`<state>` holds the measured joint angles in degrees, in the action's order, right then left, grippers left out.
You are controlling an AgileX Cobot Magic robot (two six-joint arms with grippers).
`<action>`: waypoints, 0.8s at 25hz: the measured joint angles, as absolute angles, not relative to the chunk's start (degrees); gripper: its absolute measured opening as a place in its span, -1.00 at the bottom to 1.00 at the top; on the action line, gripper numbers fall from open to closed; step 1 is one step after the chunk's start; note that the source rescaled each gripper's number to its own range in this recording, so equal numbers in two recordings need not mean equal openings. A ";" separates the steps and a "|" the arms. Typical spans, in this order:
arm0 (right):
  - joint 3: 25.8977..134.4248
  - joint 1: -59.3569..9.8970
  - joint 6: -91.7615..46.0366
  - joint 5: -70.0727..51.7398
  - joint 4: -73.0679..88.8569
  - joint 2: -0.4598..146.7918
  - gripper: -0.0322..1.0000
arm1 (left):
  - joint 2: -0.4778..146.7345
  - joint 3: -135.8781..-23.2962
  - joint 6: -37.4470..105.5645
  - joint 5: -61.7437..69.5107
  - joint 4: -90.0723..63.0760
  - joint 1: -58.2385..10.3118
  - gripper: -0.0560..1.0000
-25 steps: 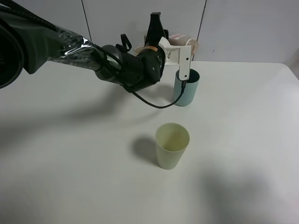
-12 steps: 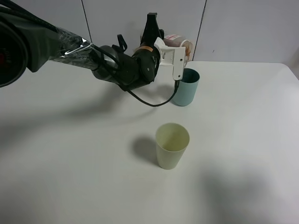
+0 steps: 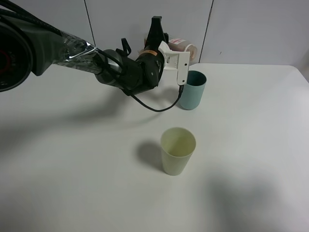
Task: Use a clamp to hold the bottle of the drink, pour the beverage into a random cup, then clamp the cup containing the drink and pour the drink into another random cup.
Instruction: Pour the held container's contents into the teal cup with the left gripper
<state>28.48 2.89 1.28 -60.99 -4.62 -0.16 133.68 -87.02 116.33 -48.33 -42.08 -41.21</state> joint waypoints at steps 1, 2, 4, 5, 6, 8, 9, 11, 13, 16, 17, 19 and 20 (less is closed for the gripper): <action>28.48 2.89 1.28 -60.99 -4.62 -0.16 1.00 | 133.68 -87.02 116.33 -48.66 -41.82 -41.21 -0.89; 28.48 2.89 1.28 -60.99 -4.62 -0.16 1.00 | 133.68 -87.02 116.33 -48.94 -41.57 -41.21 -0.89; 28.48 2.89 1.28 -60.99 -4.62 -0.16 1.00 | 133.68 -87.02 116.33 -49.30 -41.03 -41.21 -0.89; 28.48 2.89 1.28 -60.99 -4.62 -0.16 1.00 | 133.68 -87.02 116.33 -49.37 -40.80 -41.21 -0.89; 28.48 2.89 1.28 -60.99 -4.62 -0.16 1.00 | 133.68 -87.02 116.33 -49.66 -40.54 -41.21 -0.89; 28.48 2.89 1.28 -60.99 -4.62 -0.16 1.00 | 133.68 -87.02 116.33 -49.80 -40.43 -41.21 -0.89; 28.48 2.89 1.28 -60.99 -4.62 -0.16 1.00 | 133.68 -87.02 116.33 -49.80 -40.43 -41.21 -0.89; 28.48 2.89 1.28 -60.99 -4.62 -0.16 1.00 | 133.68 -87.02 116.33 -49.86 -40.43 -41.21 -0.89; 28.48 2.89 1.28 -60.99 -4.62 -0.16 1.00 | 133.68 -87.02 116.33 -50.26 -40.38 -41.21 -0.89; 28.48 2.89 1.28 -60.99 -4.62 -0.16 1.00 | 133.68 -87.02 116.33 -50.78 -40.38 -41.21 -0.89; 28.48 2.89 1.28 -60.99 -4.62 -0.16 1.00 | 133.68 -87.02 116.33 -50.85 -40.38 -41.21 -0.89; 28.48 2.89 1.28 -60.99 -4.62 -0.16 1.00 | 133.68 -87.02 116.33 -51.30 -40.38 -41.21 -0.89; 28.48 2.89 1.28 -60.99 -4.62 -0.16 1.00 | 133.68 -87.02 116.33 -51.35 -40.38 -41.21 -0.89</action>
<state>28.48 2.89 1.28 -60.99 -4.62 -0.16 133.68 -87.02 116.33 -51.35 -40.38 -41.21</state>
